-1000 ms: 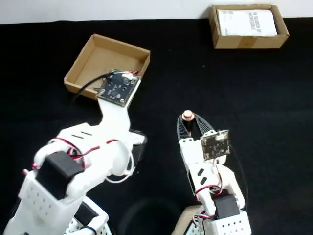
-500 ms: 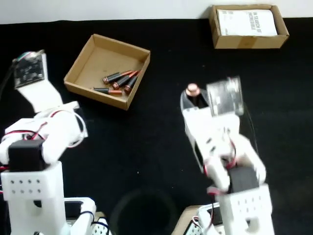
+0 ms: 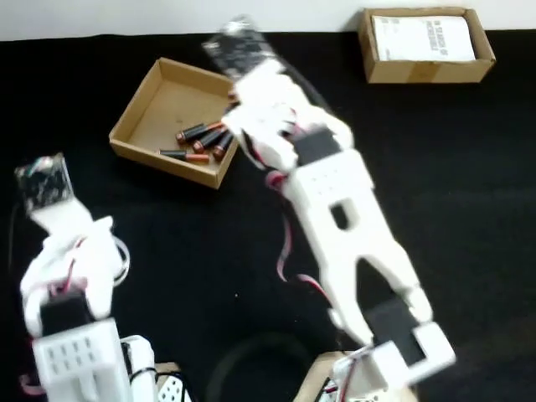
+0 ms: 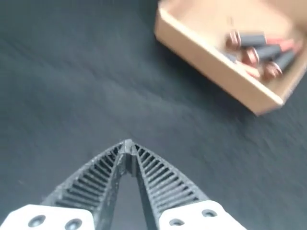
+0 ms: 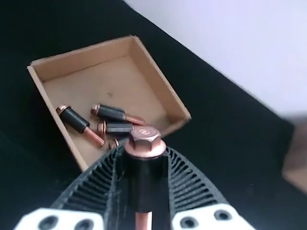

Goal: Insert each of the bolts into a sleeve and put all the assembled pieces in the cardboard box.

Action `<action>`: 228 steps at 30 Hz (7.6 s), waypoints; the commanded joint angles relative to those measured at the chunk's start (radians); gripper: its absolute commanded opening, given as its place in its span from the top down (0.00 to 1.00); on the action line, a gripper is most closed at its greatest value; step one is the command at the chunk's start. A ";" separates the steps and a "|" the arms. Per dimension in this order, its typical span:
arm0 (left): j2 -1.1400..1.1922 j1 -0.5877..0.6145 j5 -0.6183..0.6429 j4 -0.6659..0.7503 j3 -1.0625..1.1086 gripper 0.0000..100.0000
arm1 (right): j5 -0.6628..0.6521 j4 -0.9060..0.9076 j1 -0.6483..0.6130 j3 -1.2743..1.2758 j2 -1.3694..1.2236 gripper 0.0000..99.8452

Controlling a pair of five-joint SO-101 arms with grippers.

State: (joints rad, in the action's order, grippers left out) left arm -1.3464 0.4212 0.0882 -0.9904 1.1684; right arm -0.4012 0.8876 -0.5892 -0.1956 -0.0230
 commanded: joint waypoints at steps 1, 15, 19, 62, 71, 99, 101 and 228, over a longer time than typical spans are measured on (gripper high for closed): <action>-0.380 0.081 -0.100 0.092 0.166 0.99 | -0.149 -0.005 -0.053 -0.206 -0.151 0.99; -0.380 0.074 0.017 0.285 0.441 0.99 | -0.617 -0.153 -0.140 -0.610 -0.667 0.99; -0.374 0.074 0.098 0.453 0.536 0.99 | -0.710 -0.257 -0.143 -0.677 -0.791 0.99; -0.372 -0.166 0.295 0.213 0.533 0.99 | 0.282 0.880 -0.177 -1.564 -0.561 0.99; -0.372 -0.225 0.176 0.137 0.533 0.99 | 0.282 0.881 -0.191 -1.412 -0.234 0.99; -0.371 -0.374 0.158 -0.110 0.533 0.99 | 0.281 0.237 0.479 1.431 1.478 0.99; -0.371 -0.372 0.158 -0.123 0.533 0.99 | 0.281 0.074 0.533 1.610 1.537 0.99; -0.380 -0.269 -0.055 -0.236 0.526 0.99 | 0.285 0.355 0.498 1.998 1.851 0.99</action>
State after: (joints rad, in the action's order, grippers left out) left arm -1.7238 0.1373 0.0376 -1.2236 1.6809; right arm -0.1204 1.2390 -0.0829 1.6717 1.8121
